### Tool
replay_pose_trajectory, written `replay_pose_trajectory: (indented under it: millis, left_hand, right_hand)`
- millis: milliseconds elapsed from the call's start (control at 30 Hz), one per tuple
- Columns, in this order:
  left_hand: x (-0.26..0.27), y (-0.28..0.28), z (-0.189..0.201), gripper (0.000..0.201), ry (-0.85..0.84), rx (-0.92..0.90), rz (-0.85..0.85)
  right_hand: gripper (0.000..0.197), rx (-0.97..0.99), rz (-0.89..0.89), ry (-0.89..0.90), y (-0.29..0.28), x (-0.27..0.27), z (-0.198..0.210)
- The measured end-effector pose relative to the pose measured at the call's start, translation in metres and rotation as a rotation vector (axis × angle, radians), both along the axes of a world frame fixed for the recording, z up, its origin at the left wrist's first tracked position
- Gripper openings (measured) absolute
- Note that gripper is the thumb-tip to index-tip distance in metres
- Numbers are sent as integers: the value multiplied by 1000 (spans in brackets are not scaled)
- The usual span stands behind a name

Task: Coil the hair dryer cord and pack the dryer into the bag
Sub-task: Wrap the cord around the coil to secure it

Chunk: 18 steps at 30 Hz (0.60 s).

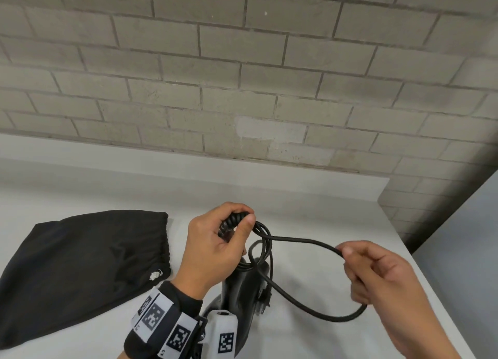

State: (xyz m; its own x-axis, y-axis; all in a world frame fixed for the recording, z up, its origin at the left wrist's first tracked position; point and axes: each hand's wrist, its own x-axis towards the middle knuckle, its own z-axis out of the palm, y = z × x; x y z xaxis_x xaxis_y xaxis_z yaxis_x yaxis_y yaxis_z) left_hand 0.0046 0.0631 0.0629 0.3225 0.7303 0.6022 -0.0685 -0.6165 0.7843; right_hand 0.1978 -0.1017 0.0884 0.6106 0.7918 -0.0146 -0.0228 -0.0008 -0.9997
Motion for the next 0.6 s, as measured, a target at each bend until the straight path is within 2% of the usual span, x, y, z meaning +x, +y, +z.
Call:
replay_pose_trajectory:
  millis: [100, 167, 233, 300, 367, 467, 533, 600]
  left_hand:
    - [0, 2, -1, 3, -14, -25, 40]
    - [-1, 4, -1, 4, -15, -40, 64]
    - [-2, 3, 0, 4, -10, -45, 69]
    - [0, 0, 0, 4, -7, -33, 66]
    - [3, -2, 0, 4, 0, -14, 66]
    - [5, -4, -1, 7, 11, 15, 70]
    - [3, -3, -1, 8, -1, 10, 85]
    - [1, 0, 0, 8, -21, 0, 104]
  right_hand:
    - [11, 20, -108, -285, 6, -10, -8]
    - [20, 15, -234, -528, 9, -27, -10]
    - [18, 144, -353, -786, 12, -50, -5]
    - [7, 305, -298, -898, 15, -78, -2]
    - [12, 284, -124, -827, 21, -100, -7]
    - [21, -44, 171, -537, 33, -117, -22]
    - [7, -74, 270, -301, 36, -117, -26]
    - [17, -43, 331, -192, 32, -111, -25]
